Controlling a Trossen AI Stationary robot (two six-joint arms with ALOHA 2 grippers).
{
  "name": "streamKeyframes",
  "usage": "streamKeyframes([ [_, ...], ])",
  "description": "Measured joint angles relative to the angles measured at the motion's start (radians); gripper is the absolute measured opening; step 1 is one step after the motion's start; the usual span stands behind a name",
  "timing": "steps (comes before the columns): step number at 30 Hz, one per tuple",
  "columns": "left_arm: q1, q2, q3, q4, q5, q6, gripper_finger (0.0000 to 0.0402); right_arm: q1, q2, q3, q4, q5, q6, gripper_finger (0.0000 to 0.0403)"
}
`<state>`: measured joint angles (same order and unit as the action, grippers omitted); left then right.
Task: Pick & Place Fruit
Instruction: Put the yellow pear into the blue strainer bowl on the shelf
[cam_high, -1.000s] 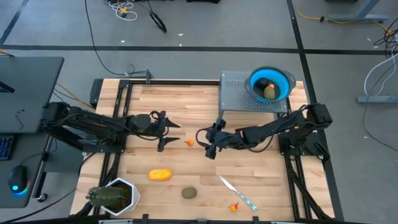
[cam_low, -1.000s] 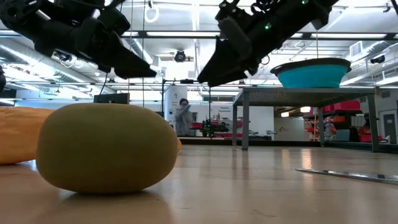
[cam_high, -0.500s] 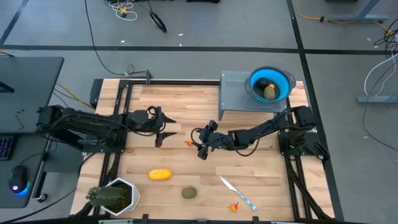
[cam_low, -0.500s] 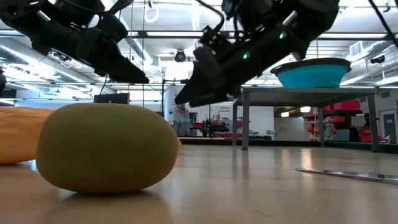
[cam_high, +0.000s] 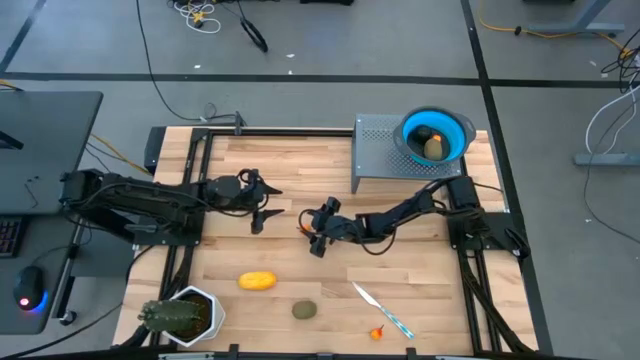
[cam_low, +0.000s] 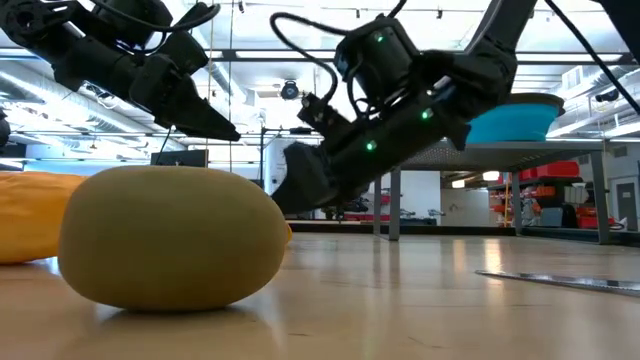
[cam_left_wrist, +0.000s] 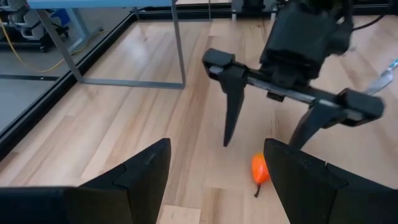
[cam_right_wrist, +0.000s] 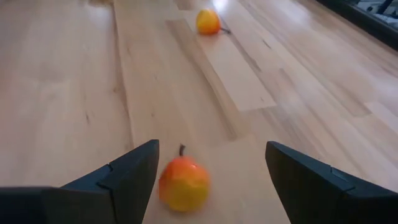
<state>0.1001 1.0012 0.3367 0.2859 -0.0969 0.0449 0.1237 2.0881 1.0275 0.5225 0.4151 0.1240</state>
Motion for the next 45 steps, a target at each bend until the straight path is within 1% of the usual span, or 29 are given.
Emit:
streamKeyframes([
  [7,0.0,0.0,0.0,-0.003,0.011,0.0,0.0265,-0.005,0.04,0.002,0.026,-0.014,0.013,0.0305],
  [9,0.0,0.0,0.0,-0.003,0.011,-0.001,0.0265,-0.006,0.057,0.002,0.062,-0.034,0.017,0.0305],
  [12,0.0,0.0,0.0,-0.004,0.011,-0.003,0.0265,-0.006,0.08,0.002,0.088,-0.033,0.017,0.0304],
  [15,0.0,0.0,0.0,-0.005,0.012,-0.003,0.0265,-0.007,0.086,0.002,0.088,-0.032,0.017,0.0296],
  [18,0.0,0.0,0.0,-0.006,0.011,-0.003,0.0265,-0.006,0.087,0.002,0.083,-0.032,0.017,0.0275],
  [26,0.0,0.0,0.0,-0.009,0.011,-0.002,0.0265,-0.006,0.087,0.002,0.08,-0.032,0.017,0.0201],
  [31,0.0,0.0,-0.016,0.013,0.011,0.0,0.0265,-0.002,0.082,0.002,0.08,0.002,-0.012,0.0165],
  [35,0.0,0.0,-0.036,0.023,0.006,-0.002,0.0265,0.003,0.021,0.0,0.062,0.003,-0.037,0.0152],
  [38,0.0,0.0,-0.04,0.026,0.004,-0.003,0.0265,0.004,-0.062,0.0,-0.01,0.015,-0.039,0.015],
  [42,0.0,0.0,-0.04,0.026,0.004,-0.003,0.0265,0.005,-0.207,0.001,-0.205,0.086,-0.047,0.015],
  [45,0.0,0.0,-0.04,0.026,0.009,-0.007,0.0265,0.01,-0.334,0.001,-0.364,0.169,-0.061,0.0149],
])
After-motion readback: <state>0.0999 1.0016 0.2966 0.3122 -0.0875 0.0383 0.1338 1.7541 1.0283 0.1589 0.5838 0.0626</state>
